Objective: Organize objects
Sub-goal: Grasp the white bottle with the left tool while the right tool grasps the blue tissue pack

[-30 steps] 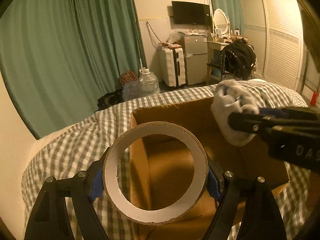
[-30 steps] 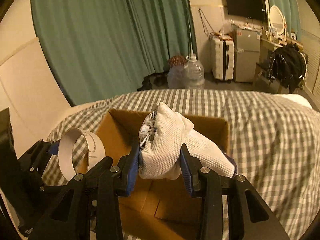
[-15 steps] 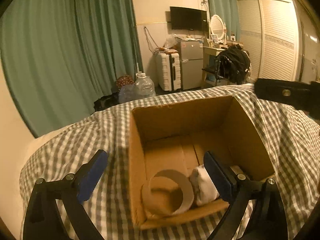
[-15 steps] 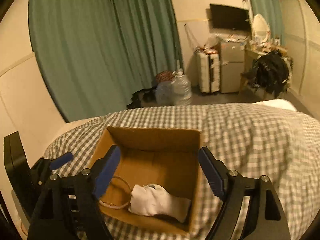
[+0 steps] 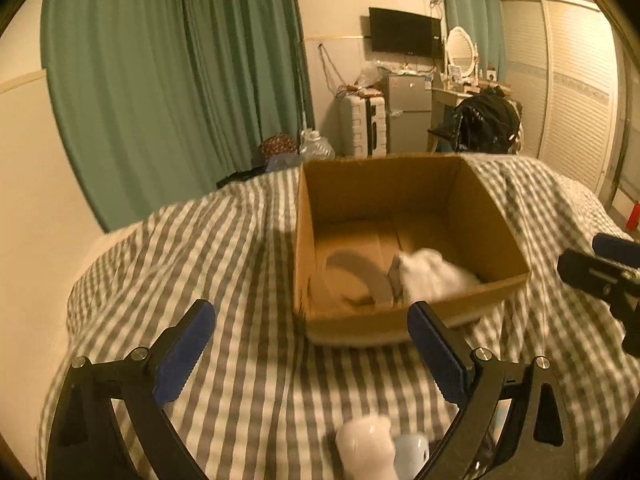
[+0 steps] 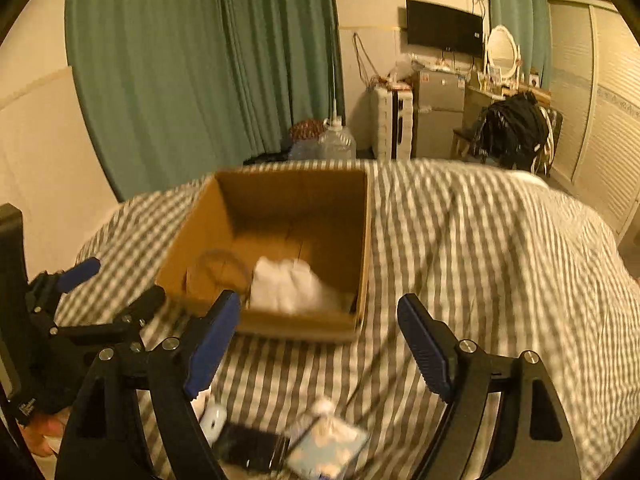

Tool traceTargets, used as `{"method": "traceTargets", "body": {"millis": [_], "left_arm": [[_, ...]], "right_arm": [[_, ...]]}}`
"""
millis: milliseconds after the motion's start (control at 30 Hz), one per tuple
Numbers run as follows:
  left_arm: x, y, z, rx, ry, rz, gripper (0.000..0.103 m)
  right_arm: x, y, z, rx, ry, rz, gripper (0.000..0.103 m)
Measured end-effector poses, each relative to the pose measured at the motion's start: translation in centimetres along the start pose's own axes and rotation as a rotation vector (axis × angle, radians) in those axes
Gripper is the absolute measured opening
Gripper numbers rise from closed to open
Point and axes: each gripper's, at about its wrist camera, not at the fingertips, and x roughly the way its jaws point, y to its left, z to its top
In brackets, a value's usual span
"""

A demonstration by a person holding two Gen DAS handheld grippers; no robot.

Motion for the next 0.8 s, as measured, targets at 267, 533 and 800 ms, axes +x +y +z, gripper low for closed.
{"method": "traceTargets", "body": {"millis": [267, 533, 800], "left_arm": [[-0.5, 0.1, -4.5, 0.003, 0.069, 0.018, 0.099], [1.3, -1.1, -7.5, 0.054, 0.162, -0.013, 0.097], [4.0, -3.1, -9.5, 0.123, 0.285, -0.098, 0.066]], "right_arm": [[0.8, 0.7, -5.6, -0.011, 0.11, -0.031, 0.081], [3.0, 0.2, -8.3, -0.017, 0.208, -0.055, 0.081], [3.9, -0.3, -8.9, -0.013, 0.241, -0.07, 0.081]]}}
